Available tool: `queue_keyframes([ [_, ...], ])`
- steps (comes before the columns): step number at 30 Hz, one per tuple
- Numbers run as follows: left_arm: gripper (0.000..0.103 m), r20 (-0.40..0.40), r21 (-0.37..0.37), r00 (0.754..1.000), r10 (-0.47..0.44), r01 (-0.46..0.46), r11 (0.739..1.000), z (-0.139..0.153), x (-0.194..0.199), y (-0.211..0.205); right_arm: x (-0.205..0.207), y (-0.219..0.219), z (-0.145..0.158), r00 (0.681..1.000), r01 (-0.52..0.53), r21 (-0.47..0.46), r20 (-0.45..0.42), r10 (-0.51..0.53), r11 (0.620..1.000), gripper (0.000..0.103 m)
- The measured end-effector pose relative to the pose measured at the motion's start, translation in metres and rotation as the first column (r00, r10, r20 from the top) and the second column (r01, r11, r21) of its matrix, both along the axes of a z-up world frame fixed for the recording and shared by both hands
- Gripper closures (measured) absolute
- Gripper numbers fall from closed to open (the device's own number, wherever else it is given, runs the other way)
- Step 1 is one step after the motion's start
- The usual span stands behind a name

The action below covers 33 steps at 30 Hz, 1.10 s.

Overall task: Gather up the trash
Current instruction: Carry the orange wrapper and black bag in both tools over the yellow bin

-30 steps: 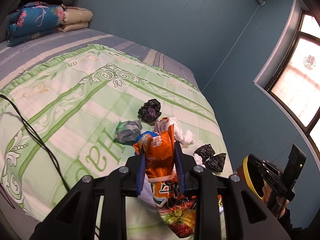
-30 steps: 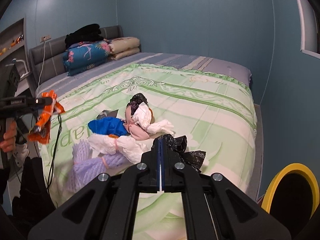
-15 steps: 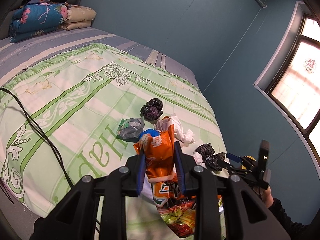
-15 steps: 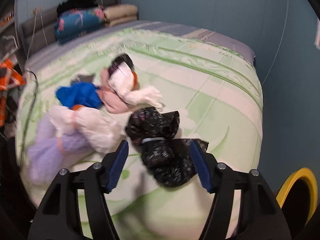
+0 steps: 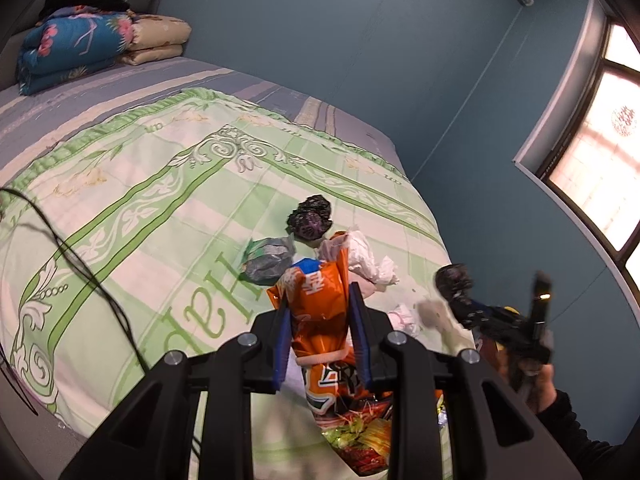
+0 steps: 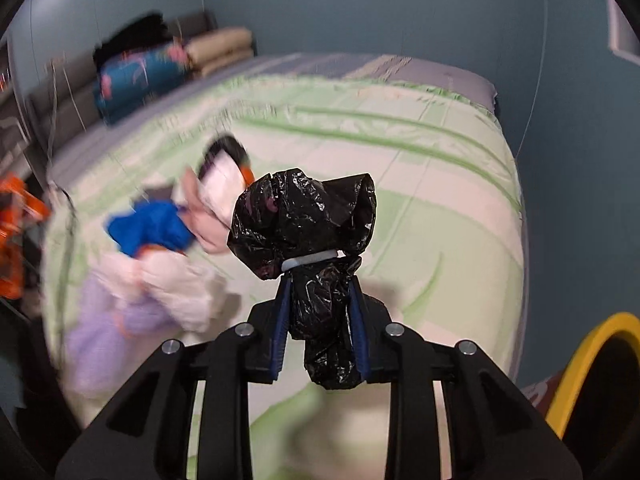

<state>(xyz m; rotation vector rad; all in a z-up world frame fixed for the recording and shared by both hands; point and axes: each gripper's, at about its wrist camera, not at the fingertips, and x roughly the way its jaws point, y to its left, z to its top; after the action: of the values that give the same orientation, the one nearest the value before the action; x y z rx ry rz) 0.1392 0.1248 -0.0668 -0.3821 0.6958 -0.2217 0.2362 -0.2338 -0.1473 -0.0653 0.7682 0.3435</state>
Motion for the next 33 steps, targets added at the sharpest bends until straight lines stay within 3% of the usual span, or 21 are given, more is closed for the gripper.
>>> queue_keyframes([
  [7,0.078,0.028,0.022,0.993,-0.119,0.118,0.993,0.017,0.02,-0.056,-0.064,-0.051,0.06,0.992,0.063,0.104,0.101,-0.074,0.993,0.077],
  [13,0.078,0.075,0.051,0.954,-0.289,0.286,0.957,0.042,0.039,-0.141,-0.126,-0.116,0.104,0.948,0.208,0.132,0.216,-0.233,0.969,0.077],
  [20,0.078,0.105,0.069,0.868,-0.486,0.481,0.874,0.062,0.065,-0.258,-0.161,-0.182,0.124,0.849,0.424,0.106,0.299,-0.436,0.899,0.077],
  [25,0.078,0.08,0.073,0.804,-0.589,0.584,0.808,0.054,0.086,-0.34,-0.169,-0.219,0.112,0.803,0.521,0.13,0.261,-0.536,0.844,0.077],
  [33,0.078,0.019,0.061,0.726,-0.687,0.685,0.726,0.024,0.104,-0.442,-0.167,-0.267,0.091,0.775,0.583,0.162,0.185,-0.605,0.796,0.077],
])
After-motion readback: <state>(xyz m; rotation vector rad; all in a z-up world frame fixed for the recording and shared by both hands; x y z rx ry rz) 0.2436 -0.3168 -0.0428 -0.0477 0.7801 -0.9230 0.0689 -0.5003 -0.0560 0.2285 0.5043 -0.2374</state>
